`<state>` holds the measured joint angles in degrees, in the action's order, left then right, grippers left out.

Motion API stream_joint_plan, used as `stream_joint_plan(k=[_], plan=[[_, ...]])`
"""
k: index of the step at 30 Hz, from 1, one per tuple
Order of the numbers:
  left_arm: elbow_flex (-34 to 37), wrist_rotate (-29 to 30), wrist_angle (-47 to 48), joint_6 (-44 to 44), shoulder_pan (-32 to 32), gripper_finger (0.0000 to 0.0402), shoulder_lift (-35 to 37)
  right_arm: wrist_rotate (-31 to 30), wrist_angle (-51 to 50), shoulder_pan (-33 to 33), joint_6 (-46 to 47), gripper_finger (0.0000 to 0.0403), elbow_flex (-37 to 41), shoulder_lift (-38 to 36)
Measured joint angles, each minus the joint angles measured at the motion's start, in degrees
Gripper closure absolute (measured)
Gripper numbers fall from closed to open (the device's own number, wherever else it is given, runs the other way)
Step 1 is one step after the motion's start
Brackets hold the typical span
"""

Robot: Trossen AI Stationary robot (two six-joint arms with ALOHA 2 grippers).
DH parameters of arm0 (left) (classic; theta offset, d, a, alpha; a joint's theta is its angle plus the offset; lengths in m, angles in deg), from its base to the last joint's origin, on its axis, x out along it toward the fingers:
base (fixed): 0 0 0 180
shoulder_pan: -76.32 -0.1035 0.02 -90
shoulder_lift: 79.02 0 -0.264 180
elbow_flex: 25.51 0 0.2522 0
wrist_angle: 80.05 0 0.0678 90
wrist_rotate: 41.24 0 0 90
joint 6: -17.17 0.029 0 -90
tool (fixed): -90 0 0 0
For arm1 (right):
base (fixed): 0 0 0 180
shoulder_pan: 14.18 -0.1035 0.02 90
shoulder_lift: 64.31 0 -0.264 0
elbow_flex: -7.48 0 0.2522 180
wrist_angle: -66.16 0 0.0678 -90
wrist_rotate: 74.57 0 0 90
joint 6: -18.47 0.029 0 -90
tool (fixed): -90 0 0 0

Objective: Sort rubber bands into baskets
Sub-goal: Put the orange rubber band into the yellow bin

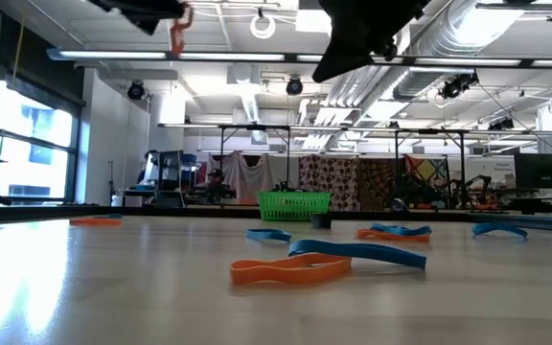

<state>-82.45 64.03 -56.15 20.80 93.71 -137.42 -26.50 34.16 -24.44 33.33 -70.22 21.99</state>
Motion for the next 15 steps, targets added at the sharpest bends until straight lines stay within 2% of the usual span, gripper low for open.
stream_joint_plan(k=[4, 9, 15], plan=[[0.0, -7.5, 7.9, -5.9, 3.3, 0.0401, 2.3, 0.1, 0.0, -1.7, 0.7, 0.0391, 0.0, 0.0], [0.0, -17.4, 13.2, -15.4, 8.2, 0.0401, 2.5, 0.0, 0.0, -2.3, 0.8, 0.0398, 0.0, 0.0], [0.0, -20.7, 17.4, -28.7, 16.2, 0.0401, 1.2, 0.1, 0.0, -2.3, 1.6, 0.0399, 0.1, 0.0]])
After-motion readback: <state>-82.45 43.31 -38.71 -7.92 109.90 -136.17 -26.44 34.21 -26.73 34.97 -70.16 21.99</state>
